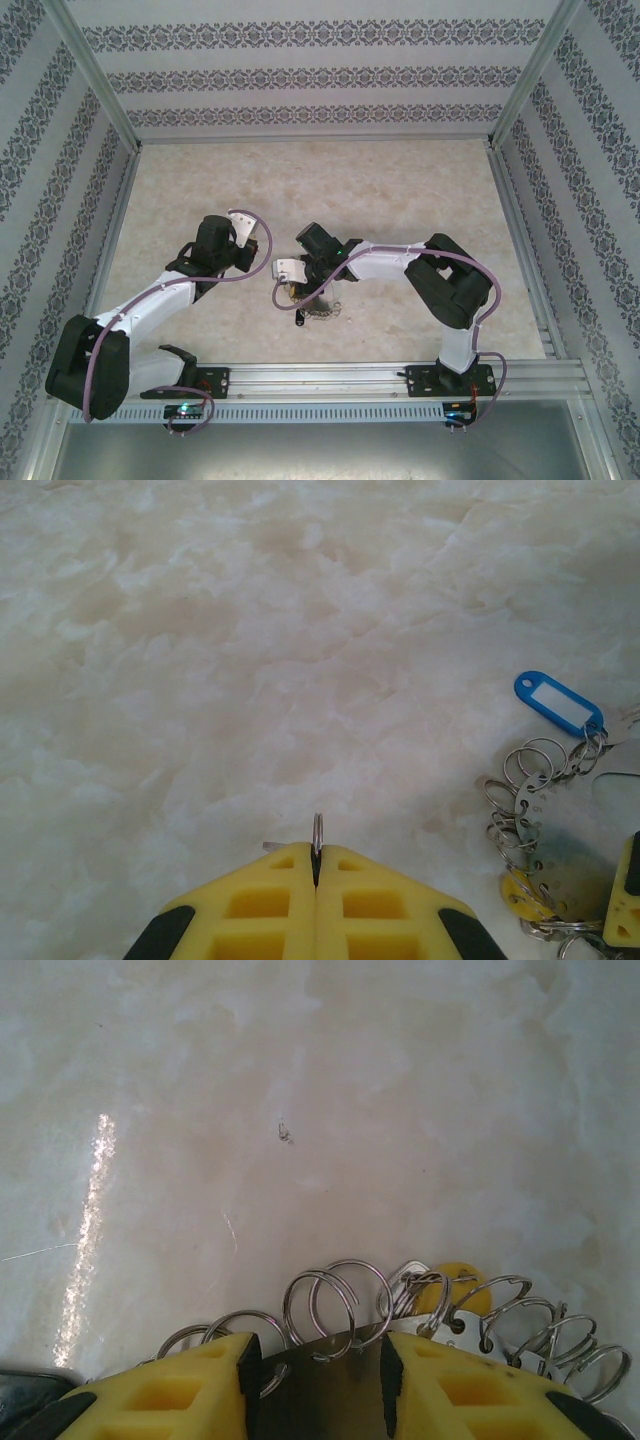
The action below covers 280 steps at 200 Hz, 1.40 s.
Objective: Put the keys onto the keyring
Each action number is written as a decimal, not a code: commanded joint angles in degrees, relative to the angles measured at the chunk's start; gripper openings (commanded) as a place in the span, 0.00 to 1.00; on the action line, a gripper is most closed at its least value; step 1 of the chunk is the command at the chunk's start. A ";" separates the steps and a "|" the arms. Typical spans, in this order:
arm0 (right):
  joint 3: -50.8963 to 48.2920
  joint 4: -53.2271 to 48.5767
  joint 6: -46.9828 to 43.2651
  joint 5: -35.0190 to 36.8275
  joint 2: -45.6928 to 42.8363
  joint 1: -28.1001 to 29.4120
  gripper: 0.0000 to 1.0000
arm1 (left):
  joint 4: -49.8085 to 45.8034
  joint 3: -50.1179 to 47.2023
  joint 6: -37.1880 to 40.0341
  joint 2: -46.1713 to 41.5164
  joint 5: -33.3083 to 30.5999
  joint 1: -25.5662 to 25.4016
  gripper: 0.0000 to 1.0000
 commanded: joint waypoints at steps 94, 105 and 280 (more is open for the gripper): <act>2.27 -6.62 0.21 -3.62 3.18 0.60 0.37 | -0.57 1.66 -0.97 0.19 0.89 0.56 0.00; 2.95 -7.43 0.38 -3.73 3.84 0.60 0.38 | -0.57 1.67 -0.92 0.23 0.88 0.62 0.00; 2.24 -5.28 0.74 -2.42 3.31 0.68 0.24 | -0.59 1.68 -1.00 0.13 0.88 0.55 0.00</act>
